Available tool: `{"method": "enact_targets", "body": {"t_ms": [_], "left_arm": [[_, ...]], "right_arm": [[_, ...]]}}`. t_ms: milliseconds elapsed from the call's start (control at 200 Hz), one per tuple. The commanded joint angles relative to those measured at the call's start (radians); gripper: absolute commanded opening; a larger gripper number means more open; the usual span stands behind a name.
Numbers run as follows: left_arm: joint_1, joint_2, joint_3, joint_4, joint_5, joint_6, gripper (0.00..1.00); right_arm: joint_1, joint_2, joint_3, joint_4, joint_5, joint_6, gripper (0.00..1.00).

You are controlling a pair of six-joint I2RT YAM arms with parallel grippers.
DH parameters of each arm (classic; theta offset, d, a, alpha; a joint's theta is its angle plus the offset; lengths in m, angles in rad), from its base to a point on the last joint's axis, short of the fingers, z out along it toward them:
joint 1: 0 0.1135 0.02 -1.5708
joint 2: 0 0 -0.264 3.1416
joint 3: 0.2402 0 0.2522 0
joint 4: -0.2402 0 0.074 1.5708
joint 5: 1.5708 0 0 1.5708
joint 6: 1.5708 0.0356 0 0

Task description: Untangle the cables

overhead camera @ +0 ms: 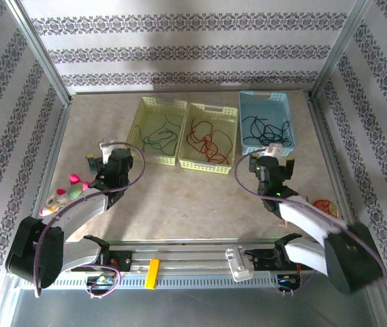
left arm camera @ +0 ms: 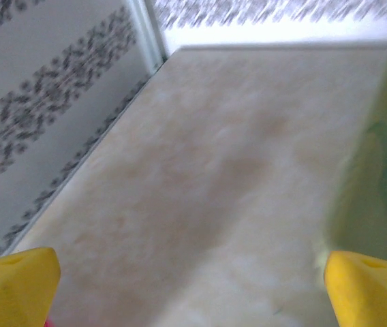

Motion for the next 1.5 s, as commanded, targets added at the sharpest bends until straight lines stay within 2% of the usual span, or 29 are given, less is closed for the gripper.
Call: {"method": "enact_targets", "body": {"t_ms": [0, 35, 90, 190, 210, 260, 360, 425, 450, 470, 525, 590, 645, 700, 755, 815, 860, 885, 905, 925, 964, 1029, 1089, 1159, 1219, 1494], "left_arm": [[0.033, 0.074, -0.055, 0.149, -0.084, 0.051, 0.99], [0.050, 0.108, -0.058, 0.180, -0.055, 0.059, 0.99], [0.064, 0.137, -0.016, 0.117, -0.009, 0.049, 0.99], [0.080, 0.203, -0.022, 0.291, 0.047, 0.145, 0.99], [0.083, 0.218, -0.023, 0.328, 0.060, 0.164, 0.99], [0.092, 0.249, -0.020, 0.395, 0.093, 0.193, 0.99], [0.112, 0.311, -0.007, 0.495, 0.164, 0.241, 0.99], [0.124, 0.348, -0.003, 0.537, 0.210, 0.238, 0.99], [0.141, 0.375, -0.026, 0.622, 0.262, 0.249, 0.99], [0.149, 0.395, -0.033, 0.686, 0.257, 0.269, 0.99], [0.173, 0.349, -0.005, 0.521, 0.307, 0.195, 0.99], [0.208, 0.354, -0.061, 0.658, 0.368, 0.194, 0.99], [0.215, 0.330, -0.072, 0.624, 0.407, 0.176, 0.99], [0.218, 0.344, -0.090, 0.689, 0.429, 0.191, 0.99], [0.227, 0.333, -0.093, 0.667, 0.457, 0.179, 0.99], [0.243, 0.345, -0.105, 0.702, 0.515, 0.180, 0.99], [0.261, 0.371, -0.121, 0.701, 0.575, 0.170, 0.99], [0.264, 0.413, -0.139, 0.835, 0.566, 0.184, 0.99], [0.265, 0.420, -0.151, 0.880, 0.562, 0.189, 0.99], [0.265, 0.397, -0.147, 0.828, 0.570, 0.181, 0.99], [0.266, 0.368, -0.120, 0.709, 0.572, 0.165, 0.99], [0.268, 0.409, -0.142, 0.841, 0.569, 0.182, 0.99], [0.268, 0.379, -0.126, 0.744, 0.570, 0.164, 0.99], [0.269, 0.402, -0.139, 0.818, 0.570, 0.176, 0.99], [0.269, 0.387, -0.131, 0.772, 0.570, 0.167, 0.99], [0.271, 0.395, -0.134, 0.794, 0.573, 0.170, 0.99]], "right_arm": [[0.013, 0.171, 0.023, 0.302, 0.172, -0.143, 0.98], [0.037, 0.212, 0.049, 0.325, 0.185, -0.186, 0.98], [0.047, 0.268, 0.046, 0.431, 0.050, -0.292, 0.98], [0.048, 0.386, 0.055, 0.569, -0.128, -0.470, 0.98], [0.047, 0.412, 0.058, 0.616, -0.120, -0.486, 0.98], [0.068, 0.417, 0.070, 0.590, -0.068, -0.494, 0.98], [0.063, 0.377, 0.023, 0.605, -0.165, -0.497, 0.98], [0.043, 0.347, 0.003, 0.598, -0.216, -0.474, 0.98], [0.032, 0.337, -0.001, 0.592, -0.234, -0.461, 0.98], [0.022, 0.330, -0.001, 0.583, -0.246, -0.450, 0.98], [-0.009, 0.304, -0.007, 0.561, -0.282, -0.416, 0.98], [-0.052, 0.274, -0.019, 0.551, -0.325, -0.365, 0.98], [-0.095, 0.253, -0.032, 0.551, -0.356, -0.314, 0.98], [-0.147, 0.242, -0.041, 0.554, -0.372, -0.250, 0.98], [-0.211, 0.245, -0.045, 0.559, -0.406, -0.171, 0.98], [-0.316, 0.283, -0.048, 0.562, -0.536, -0.077, 0.98], [-0.362, 0.358, -0.049, 0.692, -0.586, -0.039, 0.98], [-0.369, 0.339, -0.048, 0.639, -0.607, -0.037, 0.98], [-0.371, 0.316, -0.034, 0.566, -0.611, -0.040, 0.98], [-0.370, 0.300, -0.021, 0.525, -0.611, -0.044, 0.98], [-0.367, 0.318, -0.031, 0.585, -0.607, -0.049, 0.98], [-0.361, 0.332, -0.041, 0.617, -0.596, -0.051, 0.98], [-0.343, 0.317, -0.026, 0.565, -0.565, -0.067, 0.98], [-0.340, 0.324, -0.030, 0.588, -0.561, -0.067, 0.98], [-0.340, 0.323, -0.029, 0.584, -0.561, -0.067, 0.98], [-0.344, 0.323, -0.028, 0.581, -0.569, -0.063, 0.98]]}}
